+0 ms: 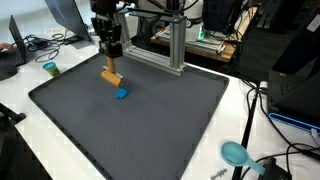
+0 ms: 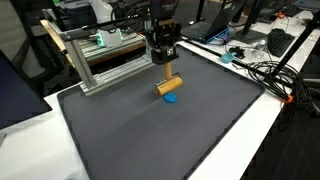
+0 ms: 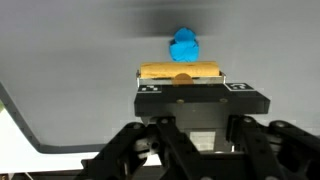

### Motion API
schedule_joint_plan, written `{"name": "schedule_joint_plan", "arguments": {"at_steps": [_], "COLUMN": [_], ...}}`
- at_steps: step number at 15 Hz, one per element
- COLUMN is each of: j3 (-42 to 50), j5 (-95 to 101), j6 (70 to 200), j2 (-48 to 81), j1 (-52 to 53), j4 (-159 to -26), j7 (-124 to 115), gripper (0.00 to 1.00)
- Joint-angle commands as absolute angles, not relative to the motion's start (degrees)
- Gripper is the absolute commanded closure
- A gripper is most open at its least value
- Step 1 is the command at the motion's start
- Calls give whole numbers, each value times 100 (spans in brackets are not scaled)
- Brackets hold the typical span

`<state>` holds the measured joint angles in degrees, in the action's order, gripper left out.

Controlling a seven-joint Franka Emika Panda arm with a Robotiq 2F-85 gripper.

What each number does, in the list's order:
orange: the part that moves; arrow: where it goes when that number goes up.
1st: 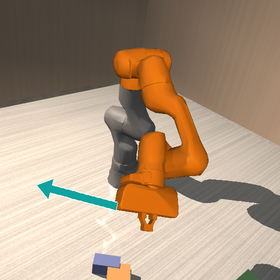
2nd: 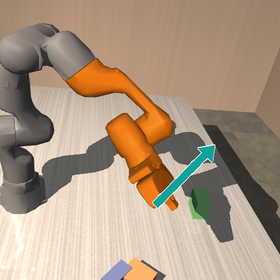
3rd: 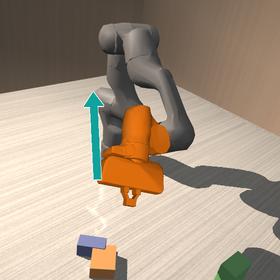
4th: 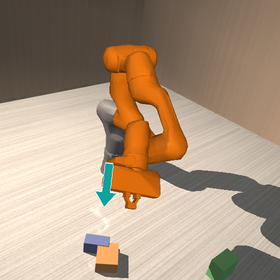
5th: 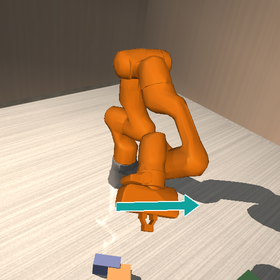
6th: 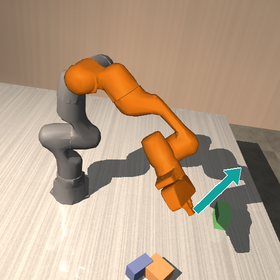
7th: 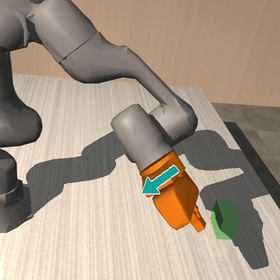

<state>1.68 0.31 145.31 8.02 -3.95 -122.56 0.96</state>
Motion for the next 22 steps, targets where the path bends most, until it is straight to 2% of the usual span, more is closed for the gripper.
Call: {"name": "schedule_joint_plan", "arguments": {"at_steps": [1, 22], "j3": [214, 65], "j5": [106, -4], "j6": [14665, 15291], "j2": [526, 1572], "j1": [-331, -181], "j4": [-12584, -12468], "j7": [11, 57], "gripper": [78, 78]}}
